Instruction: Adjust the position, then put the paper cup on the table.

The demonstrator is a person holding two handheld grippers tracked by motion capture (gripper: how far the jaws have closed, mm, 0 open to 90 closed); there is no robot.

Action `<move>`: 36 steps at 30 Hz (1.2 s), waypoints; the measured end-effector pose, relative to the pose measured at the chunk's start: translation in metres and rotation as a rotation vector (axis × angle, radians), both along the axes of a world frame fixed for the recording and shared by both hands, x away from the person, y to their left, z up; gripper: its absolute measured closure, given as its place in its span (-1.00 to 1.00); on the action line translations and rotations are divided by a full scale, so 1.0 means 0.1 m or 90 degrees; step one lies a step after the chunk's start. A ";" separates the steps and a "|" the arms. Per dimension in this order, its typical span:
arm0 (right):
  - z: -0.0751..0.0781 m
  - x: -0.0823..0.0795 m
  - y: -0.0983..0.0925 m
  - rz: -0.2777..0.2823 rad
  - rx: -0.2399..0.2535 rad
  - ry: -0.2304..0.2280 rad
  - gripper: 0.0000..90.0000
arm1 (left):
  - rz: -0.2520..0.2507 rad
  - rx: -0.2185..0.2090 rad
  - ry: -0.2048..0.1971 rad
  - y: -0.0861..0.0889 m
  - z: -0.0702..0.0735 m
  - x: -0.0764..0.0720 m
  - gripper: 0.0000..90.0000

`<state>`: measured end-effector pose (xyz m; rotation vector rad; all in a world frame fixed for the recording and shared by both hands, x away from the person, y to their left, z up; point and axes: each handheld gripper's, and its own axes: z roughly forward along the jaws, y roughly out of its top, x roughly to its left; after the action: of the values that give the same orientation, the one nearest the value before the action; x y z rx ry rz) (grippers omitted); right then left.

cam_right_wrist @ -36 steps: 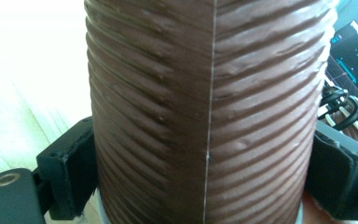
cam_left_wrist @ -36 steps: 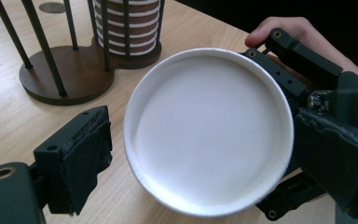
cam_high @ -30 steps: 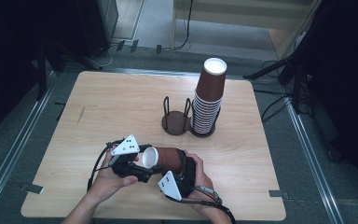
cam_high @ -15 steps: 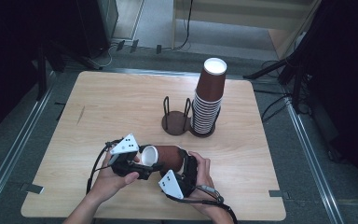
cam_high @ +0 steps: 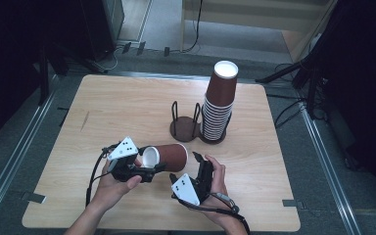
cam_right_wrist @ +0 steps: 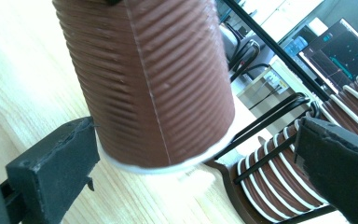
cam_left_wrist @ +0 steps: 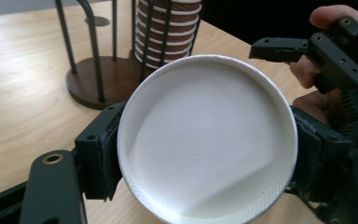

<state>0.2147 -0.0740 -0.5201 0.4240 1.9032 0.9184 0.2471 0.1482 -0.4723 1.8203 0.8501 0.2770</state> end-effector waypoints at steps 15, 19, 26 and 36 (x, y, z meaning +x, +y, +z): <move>0.13 0.09 -0.15 -0.063 0.090 0.035 -0.99 | 0.072 -0.010 -0.029 0.09 0.06 0.00 -0.46; 0.13 0.13 -0.17 -0.089 0.099 0.035 -0.93 | 0.093 -0.013 -0.026 0.12 0.07 0.01 -0.46; 0.16 0.15 -0.21 -0.113 0.123 0.040 -0.93 | 0.095 -0.025 -0.038 0.13 0.07 0.01 -0.46; 0.25 0.17 -0.28 -0.137 0.208 0.074 -0.91 | 0.110 -0.058 -0.105 0.11 0.09 -0.04 -0.46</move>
<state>0.2315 -0.1021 -0.4953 0.8768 1.7697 1.0799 0.2428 0.1591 -0.4638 1.6183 0.8894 0.4841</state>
